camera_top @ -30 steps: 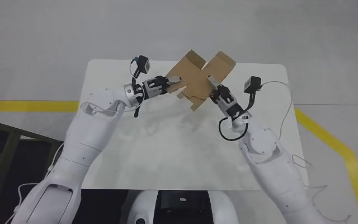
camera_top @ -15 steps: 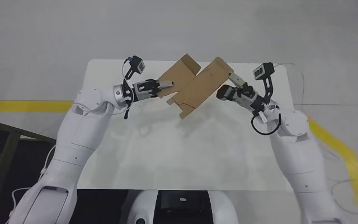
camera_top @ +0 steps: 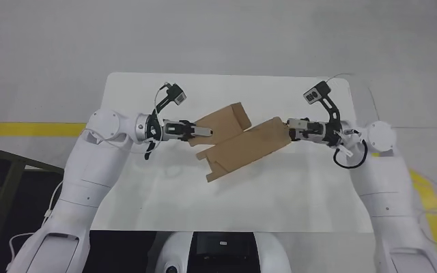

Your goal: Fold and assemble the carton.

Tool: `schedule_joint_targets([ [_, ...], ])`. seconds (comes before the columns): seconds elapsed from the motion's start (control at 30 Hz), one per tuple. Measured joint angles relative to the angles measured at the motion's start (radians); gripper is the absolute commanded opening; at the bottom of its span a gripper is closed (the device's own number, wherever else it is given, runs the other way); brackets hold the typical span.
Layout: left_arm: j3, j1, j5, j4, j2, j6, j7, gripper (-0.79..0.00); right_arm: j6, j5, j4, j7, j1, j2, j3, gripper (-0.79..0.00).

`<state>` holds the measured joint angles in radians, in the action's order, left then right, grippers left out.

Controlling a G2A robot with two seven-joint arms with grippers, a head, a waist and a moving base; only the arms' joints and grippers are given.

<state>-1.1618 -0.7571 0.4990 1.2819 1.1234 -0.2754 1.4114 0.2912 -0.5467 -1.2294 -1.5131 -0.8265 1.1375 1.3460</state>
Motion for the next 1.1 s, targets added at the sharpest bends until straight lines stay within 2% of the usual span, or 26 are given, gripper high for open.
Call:
schedule_joint_targets([
  [0.37, 0.015, 0.001, -0.015, -0.002, -0.006, -0.007, 0.042, -0.785, -0.003, 0.051, -0.156, -0.019, -0.053, -0.04, -0.056, 0.0],
  [0.4, 0.017, 0.001, -0.015, -0.002, -0.007, -0.006, 0.045, -0.785, -0.002, 0.053, -0.162, -0.018, -0.055, -0.044, -0.061, -0.028],
  [0.43, 0.019, 0.002, -0.015, -0.002, -0.007, -0.004, 0.047, -0.785, 0.001, 0.052, -0.166, -0.015, -0.057, -0.047, -0.066, -0.194],
  [0.47, 0.022, 0.003, -0.018, -0.004, -0.007, -0.002, 0.047, -0.785, 0.005, 0.051, -0.169, -0.011, -0.059, -0.052, -0.073, -0.249],
  [0.63, 0.036, 0.008, -0.022, -0.004, -0.007, 0.001, 0.054, -0.785, 0.021, 0.081, -0.161, 0.005, -0.054, -0.067, -0.11, -0.252],
  [0.67, 0.039, 0.009, -0.02, -0.004, -0.007, 0.001, 0.058, -0.785, 0.027, 0.086, -0.155, 0.011, -0.05, -0.07, -0.119, -0.289],
  [0.7, 0.04, 0.01, -0.02, -0.004, -0.007, 0.001, 0.059, -0.785, 0.031, 0.088, -0.152, 0.015, -0.047, -0.072, -0.126, -0.4],
  [0.87, 0.044, 0.014, -0.02, -0.008, -0.009, 0.0, 0.064, -0.785, 0.045, 0.086, -0.139, 0.029, -0.032, -0.086, -0.158, -0.52],
  [0.97, 0.045, 0.015, -0.019, -0.009, -0.011, -0.003, 0.063, -0.785, 0.053, 0.081, -0.132, 0.037, -0.025, -0.094, -0.171, -0.637],
  [1.03, 0.046, 0.015, -0.018, -0.011, -0.011, -0.003, 0.061, -0.785, 0.057, 0.074, -0.127, 0.041, -0.022, -0.099, -0.176, -0.76],
  [1.1, 0.048, 0.016, -0.02, -0.013, -0.012, -0.002, 0.06, -0.785, 0.062, 0.065, -0.122, 0.046, -0.018, -0.104, -0.182, -0.785],
])
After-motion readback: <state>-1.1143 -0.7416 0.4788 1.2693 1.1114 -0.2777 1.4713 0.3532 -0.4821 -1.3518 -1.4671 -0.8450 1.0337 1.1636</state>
